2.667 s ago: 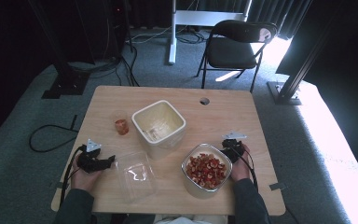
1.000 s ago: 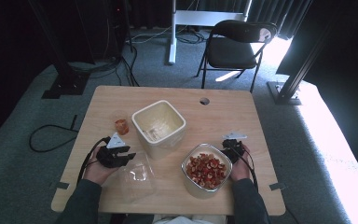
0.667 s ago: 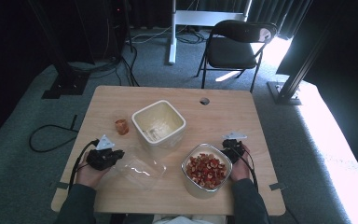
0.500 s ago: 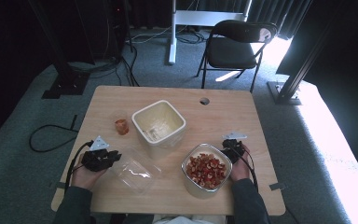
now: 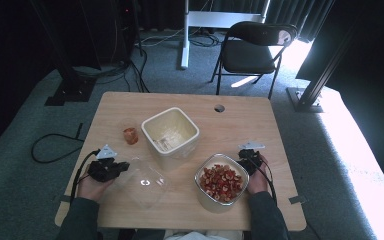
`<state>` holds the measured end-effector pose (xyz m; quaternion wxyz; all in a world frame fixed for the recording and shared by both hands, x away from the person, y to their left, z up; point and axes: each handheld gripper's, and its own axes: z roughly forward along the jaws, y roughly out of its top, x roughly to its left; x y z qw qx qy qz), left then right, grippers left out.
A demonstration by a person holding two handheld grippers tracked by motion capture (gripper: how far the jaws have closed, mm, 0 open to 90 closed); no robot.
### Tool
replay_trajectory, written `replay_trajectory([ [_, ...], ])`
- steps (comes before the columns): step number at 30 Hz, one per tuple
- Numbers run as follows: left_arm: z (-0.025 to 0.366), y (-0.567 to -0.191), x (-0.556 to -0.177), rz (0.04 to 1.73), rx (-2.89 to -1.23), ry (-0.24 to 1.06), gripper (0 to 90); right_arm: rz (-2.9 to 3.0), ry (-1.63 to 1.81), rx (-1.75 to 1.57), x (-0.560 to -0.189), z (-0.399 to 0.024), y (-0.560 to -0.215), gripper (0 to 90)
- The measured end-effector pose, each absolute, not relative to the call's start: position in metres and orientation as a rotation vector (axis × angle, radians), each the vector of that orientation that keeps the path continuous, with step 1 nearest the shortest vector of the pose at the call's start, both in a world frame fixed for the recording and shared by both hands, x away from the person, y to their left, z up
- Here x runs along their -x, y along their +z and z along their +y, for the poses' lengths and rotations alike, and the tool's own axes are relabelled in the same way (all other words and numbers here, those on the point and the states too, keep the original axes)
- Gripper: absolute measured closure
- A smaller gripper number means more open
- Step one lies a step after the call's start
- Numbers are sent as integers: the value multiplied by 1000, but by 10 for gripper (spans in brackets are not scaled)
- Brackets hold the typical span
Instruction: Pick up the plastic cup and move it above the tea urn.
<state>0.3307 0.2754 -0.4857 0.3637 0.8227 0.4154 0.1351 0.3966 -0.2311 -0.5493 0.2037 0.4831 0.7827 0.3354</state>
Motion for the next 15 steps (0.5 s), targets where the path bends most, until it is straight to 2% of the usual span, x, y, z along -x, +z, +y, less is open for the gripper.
replay_trajectory([
  [7, 302, -470, -325, 1099, -1983, 359, 875, 2183, 936, -1349, -397, -231, -549, 124],
  [15, 311, -457, -323, 1099, -1942, 407, 879, 2182, 935, -1349, -396, -231, -549, 124],
])
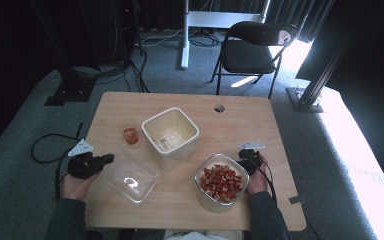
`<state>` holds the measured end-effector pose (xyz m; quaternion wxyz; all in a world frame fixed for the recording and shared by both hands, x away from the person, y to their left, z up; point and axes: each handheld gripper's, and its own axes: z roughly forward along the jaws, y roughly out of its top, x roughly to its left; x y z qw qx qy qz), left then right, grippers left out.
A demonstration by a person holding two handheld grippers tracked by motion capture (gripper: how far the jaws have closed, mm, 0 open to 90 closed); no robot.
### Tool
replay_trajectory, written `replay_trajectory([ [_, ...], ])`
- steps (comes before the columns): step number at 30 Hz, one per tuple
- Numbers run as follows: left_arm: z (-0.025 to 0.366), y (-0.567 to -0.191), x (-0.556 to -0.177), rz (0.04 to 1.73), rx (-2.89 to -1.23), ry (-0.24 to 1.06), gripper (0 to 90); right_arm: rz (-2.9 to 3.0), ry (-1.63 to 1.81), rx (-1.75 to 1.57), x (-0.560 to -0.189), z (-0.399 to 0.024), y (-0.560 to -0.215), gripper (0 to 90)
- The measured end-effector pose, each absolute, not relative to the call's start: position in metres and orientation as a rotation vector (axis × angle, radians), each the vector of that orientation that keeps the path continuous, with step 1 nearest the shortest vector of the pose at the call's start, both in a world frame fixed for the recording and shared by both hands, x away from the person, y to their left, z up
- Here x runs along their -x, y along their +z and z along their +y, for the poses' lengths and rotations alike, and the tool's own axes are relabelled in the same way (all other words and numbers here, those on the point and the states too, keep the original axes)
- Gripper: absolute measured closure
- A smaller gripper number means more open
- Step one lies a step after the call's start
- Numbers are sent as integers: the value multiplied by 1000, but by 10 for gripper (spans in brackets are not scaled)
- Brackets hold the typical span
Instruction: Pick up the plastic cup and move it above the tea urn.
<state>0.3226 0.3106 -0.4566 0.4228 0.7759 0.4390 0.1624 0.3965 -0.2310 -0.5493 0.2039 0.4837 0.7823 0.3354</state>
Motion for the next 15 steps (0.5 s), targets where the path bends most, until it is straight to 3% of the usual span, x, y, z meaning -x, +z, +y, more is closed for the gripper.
replay_trajectory([
  [15, 315, -417, -330, 1073, -1900, 486, 879, 2182, 936, -1349, -396, -231, -549, 124],
])
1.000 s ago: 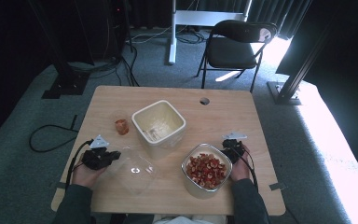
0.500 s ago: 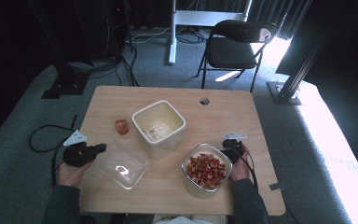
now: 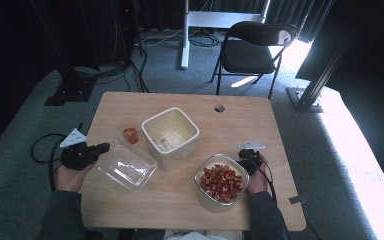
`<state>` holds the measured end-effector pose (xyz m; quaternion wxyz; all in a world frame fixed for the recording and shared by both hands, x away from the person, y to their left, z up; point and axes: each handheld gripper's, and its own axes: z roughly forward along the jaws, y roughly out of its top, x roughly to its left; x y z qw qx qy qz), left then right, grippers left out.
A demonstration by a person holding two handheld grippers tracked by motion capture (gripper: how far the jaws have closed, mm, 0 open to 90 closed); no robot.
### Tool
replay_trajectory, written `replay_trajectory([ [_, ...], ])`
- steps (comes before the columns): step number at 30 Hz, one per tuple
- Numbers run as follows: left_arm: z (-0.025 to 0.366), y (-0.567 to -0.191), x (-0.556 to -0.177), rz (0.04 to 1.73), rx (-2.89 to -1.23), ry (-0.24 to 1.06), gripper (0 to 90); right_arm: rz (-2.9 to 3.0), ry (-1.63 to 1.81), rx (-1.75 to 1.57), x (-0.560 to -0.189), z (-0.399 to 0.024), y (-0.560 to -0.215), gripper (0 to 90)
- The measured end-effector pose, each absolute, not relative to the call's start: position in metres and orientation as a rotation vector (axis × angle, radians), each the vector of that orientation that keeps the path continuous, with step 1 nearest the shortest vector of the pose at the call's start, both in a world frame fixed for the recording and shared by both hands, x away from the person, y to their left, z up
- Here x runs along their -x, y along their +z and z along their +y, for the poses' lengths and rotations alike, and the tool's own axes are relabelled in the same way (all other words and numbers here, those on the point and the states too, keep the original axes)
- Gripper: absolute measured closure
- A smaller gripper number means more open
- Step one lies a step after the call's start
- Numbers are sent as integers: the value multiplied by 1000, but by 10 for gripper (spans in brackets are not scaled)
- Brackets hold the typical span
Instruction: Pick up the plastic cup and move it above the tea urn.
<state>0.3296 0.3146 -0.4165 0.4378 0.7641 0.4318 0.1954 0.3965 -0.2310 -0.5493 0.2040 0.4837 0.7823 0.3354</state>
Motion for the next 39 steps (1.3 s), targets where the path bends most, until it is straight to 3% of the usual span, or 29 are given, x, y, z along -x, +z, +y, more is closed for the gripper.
replay_trajectory([
  [20, 312, -356, -353, 1025, -1832, 559, 879, 2182, 936, -1350, -396, -231, -549, 124],
  [29, 282, -335, -376, 1004, -1839, 590, 878, 2182, 935, -1351, -396, -231, -549, 124],
  [39, 256, -330, -404, 1130, -1793, 621, 874, 2181, 936, -1349, -397, -231, -549, 124],
])
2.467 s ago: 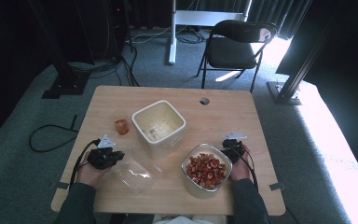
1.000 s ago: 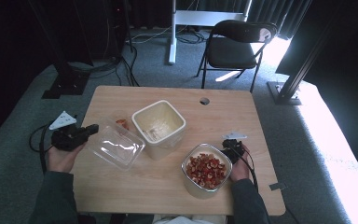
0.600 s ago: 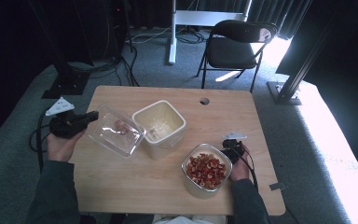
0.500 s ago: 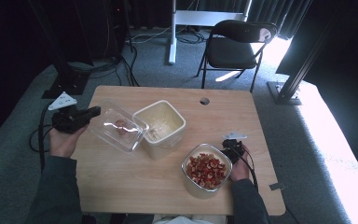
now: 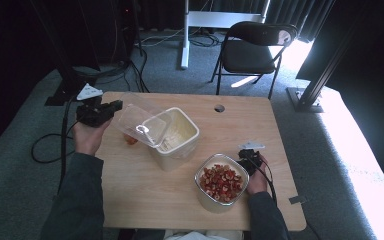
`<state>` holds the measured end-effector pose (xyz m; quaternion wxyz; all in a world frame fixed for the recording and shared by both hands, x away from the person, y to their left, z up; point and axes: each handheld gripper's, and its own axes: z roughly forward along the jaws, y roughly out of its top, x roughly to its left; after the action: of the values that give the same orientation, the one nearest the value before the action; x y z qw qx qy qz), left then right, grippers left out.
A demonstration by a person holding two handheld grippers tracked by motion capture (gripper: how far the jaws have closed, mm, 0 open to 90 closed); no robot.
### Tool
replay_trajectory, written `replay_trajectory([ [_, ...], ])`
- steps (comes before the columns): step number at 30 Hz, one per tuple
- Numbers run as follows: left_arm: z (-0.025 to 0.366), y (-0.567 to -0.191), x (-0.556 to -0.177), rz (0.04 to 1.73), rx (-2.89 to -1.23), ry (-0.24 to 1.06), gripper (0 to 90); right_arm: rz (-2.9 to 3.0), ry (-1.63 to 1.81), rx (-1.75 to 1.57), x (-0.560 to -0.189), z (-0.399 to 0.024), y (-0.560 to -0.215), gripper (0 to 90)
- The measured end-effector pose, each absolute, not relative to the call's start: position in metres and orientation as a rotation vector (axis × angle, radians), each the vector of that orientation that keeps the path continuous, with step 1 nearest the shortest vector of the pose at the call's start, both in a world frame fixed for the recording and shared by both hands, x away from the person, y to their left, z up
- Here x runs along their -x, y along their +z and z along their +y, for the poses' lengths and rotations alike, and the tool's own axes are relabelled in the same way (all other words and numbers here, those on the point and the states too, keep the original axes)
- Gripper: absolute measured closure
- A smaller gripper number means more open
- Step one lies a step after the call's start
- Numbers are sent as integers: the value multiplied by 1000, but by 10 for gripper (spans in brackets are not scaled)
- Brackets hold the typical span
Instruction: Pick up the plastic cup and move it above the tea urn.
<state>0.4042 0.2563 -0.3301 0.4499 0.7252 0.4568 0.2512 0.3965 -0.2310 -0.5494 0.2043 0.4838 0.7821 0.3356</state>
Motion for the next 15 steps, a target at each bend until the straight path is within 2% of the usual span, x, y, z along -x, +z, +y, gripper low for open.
replay_trajectory([
  [2, 253, -332, -410, 1137, -1769, 598, 856, 2181, 936, -1349, -397, -231, -549, 124],
  [4, 250, -335, -414, 1106, -1751, 565, 745, 2181, 936, -1349, -397, -231, -549, 124],
  [7, 245, -338, -415, 1081, -1762, 550, 660, 2181, 936, -1349, -397, -231, -549, 124],
  [15, 241, -343, -415, 1072, -1781, 553, 590, 2181, 936, -1349, -397, -231, -549, 124],
])
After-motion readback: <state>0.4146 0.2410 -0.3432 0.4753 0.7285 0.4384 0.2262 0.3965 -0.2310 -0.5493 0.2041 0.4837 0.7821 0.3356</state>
